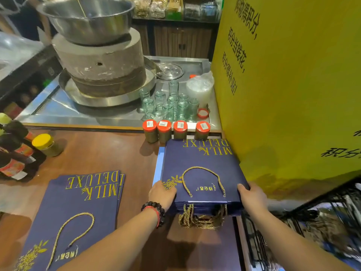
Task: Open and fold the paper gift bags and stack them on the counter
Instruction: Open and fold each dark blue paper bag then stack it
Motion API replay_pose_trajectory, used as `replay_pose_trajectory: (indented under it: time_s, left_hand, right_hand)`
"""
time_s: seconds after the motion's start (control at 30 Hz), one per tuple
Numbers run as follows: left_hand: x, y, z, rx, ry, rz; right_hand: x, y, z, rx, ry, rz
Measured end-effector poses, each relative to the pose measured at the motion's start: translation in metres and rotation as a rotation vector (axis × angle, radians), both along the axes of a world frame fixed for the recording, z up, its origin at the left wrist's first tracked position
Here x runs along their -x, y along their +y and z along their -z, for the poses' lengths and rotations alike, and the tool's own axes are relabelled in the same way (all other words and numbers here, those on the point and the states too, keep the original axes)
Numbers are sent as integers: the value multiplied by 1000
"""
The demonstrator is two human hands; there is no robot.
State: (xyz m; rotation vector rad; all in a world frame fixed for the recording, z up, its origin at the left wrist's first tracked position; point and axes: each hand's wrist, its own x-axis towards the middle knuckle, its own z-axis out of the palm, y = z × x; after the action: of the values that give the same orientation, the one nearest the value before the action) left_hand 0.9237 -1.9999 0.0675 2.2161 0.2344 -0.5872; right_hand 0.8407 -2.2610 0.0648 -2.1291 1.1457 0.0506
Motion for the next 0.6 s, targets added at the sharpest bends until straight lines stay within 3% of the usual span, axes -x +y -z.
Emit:
replay_pose_trajectory:
  time_s: [0.17, 0.3, 0.6]
  left_hand:
    - [-4, 3, 3, 12, 10, 44]
    - [-3, 9, 6, 23, -48, 75]
    - [28, 38, 3, 5, -135, 175]
  right_hand:
    - [-5, -1, -2, 63, 59, -57]
    - [-4, 5, -11, 282, 102, -182]
    - [8, 93, -31, 577, -80, -577]
